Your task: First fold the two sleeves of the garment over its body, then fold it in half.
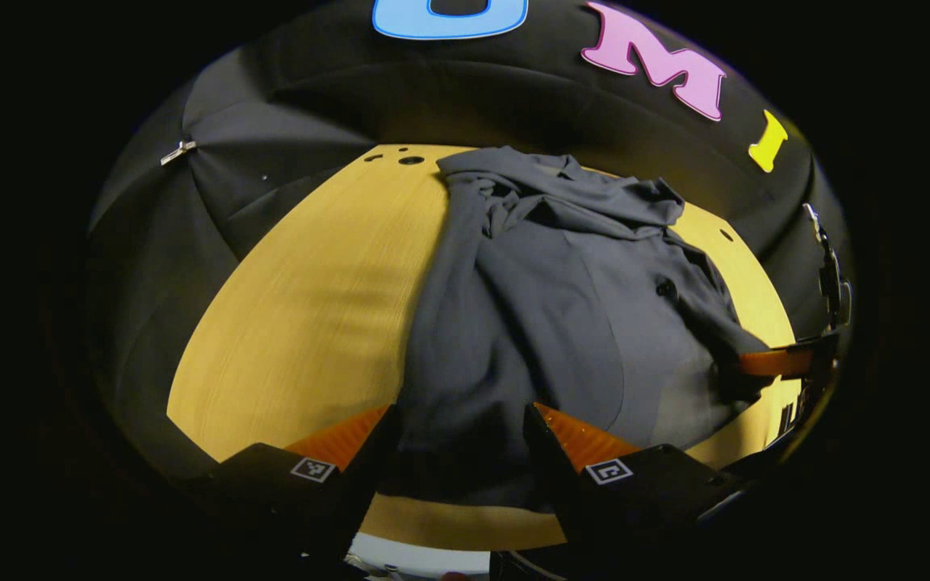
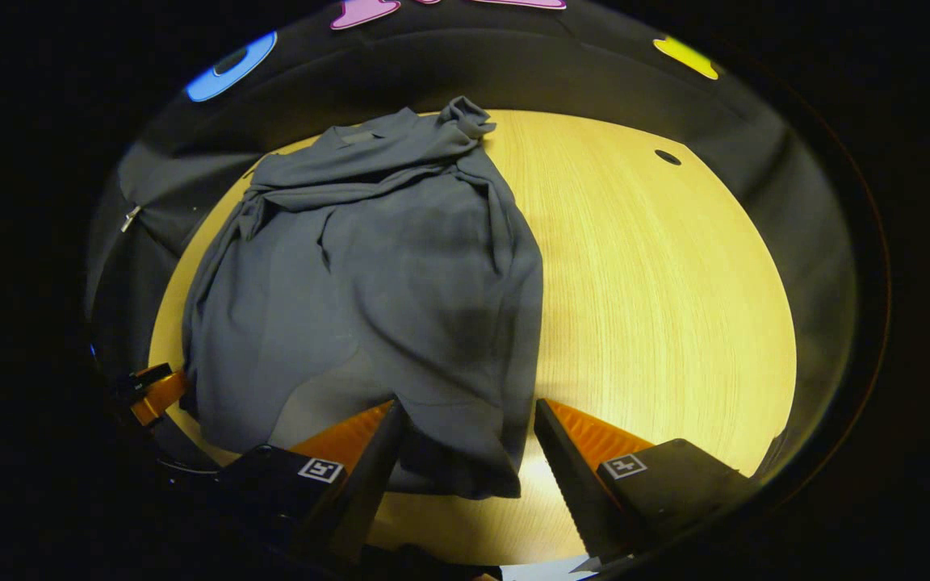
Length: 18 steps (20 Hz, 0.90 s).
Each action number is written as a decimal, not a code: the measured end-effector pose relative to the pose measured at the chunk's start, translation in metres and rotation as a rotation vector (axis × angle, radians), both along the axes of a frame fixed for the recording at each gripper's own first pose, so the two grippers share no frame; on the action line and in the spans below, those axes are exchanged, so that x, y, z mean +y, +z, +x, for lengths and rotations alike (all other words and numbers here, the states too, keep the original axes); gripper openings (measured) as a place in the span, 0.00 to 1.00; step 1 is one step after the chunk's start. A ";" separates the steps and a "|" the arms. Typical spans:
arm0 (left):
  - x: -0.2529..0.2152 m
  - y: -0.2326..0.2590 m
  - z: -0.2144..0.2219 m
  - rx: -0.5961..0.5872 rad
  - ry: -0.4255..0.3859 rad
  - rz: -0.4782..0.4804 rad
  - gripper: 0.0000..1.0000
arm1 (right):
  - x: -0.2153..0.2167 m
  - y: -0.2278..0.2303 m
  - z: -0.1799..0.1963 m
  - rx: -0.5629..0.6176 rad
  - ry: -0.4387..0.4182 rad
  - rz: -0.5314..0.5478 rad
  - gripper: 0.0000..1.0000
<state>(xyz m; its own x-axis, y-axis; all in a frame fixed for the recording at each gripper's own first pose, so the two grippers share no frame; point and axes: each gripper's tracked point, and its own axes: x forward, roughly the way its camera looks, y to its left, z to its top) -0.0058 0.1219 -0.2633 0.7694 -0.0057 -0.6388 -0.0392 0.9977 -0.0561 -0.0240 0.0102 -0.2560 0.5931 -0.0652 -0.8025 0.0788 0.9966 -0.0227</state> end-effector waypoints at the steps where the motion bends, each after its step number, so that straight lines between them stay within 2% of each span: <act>1: -0.002 -0.007 -0.003 0.012 -0.004 -0.003 0.96 | -0.002 -0.005 -0.001 0.007 -0.002 -0.012 0.99; 6: -0.003 -0.022 -0.005 0.021 -0.029 0.044 0.97 | -0.004 -0.016 -0.005 0.017 -0.001 -0.044 1.00; 8: -0.002 -0.027 -0.008 0.039 -0.037 0.075 0.92 | -0.003 -0.017 -0.004 0.018 -0.002 -0.040 0.99; 10: -0.003 -0.029 -0.007 0.029 -0.044 0.099 0.99 | -0.002 -0.019 -0.004 0.026 0.002 -0.042 1.00; 13: -0.006 -0.028 -0.007 0.013 -0.036 0.089 0.96 | 0.002 -0.021 -0.005 0.035 -0.011 -0.037 0.99; 15: -0.013 -0.027 -0.004 0.003 -0.073 0.096 0.90 | 0.014 -0.022 -0.006 0.024 0.019 -0.036 0.86; 16: -0.018 -0.027 -0.003 -0.005 -0.091 0.101 0.84 | 0.020 -0.021 -0.006 0.023 0.038 -0.039 0.65; 18: -0.027 -0.027 -0.001 -0.029 -0.120 0.106 0.54 | 0.028 -0.020 -0.006 0.018 0.064 -0.032 0.51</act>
<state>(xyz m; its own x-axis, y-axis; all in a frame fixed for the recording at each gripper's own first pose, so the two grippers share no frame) -0.0065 0.0949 -0.2906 0.7854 -0.0328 -0.6181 0.0811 0.9954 0.0503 -0.0298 0.0382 -0.2762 0.5827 -0.0531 -0.8110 0.0145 0.9984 -0.0550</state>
